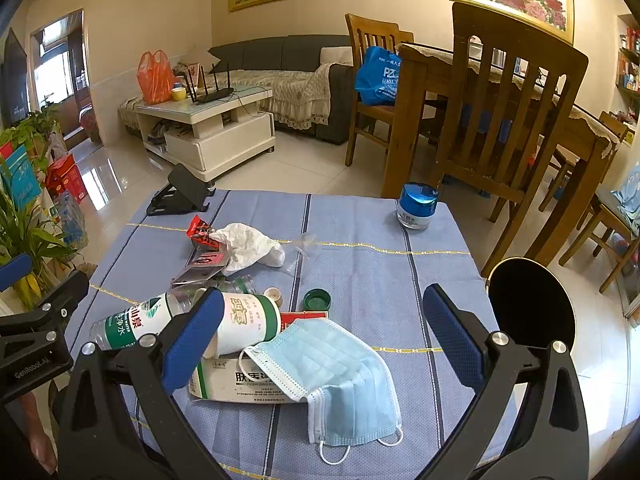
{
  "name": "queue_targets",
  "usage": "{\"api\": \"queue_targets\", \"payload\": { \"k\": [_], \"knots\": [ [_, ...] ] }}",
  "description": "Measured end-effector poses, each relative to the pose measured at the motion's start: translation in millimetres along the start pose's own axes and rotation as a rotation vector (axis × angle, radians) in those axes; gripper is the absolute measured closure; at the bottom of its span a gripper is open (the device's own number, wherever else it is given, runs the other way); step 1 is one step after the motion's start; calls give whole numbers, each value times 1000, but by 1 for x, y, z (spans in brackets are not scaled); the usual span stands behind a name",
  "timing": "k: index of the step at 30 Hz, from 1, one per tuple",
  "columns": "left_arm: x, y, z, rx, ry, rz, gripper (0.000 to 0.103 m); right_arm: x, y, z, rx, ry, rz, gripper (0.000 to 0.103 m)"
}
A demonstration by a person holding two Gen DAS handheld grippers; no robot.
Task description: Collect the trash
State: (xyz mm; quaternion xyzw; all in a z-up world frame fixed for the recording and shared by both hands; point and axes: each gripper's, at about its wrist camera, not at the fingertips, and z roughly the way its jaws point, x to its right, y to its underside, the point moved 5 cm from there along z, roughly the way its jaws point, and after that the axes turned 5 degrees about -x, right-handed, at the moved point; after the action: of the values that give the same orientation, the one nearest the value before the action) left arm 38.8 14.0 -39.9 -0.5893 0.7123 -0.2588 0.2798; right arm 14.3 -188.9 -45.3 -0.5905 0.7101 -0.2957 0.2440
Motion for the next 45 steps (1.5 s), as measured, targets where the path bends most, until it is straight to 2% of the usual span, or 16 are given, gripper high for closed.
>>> {"api": "queue_targets", "payload": {
  "k": [45],
  "knots": [
    [-3, -1, 0, 11, 15, -6, 6, -3, 7, 2, -11, 1, -7, 5]
  ]
}}
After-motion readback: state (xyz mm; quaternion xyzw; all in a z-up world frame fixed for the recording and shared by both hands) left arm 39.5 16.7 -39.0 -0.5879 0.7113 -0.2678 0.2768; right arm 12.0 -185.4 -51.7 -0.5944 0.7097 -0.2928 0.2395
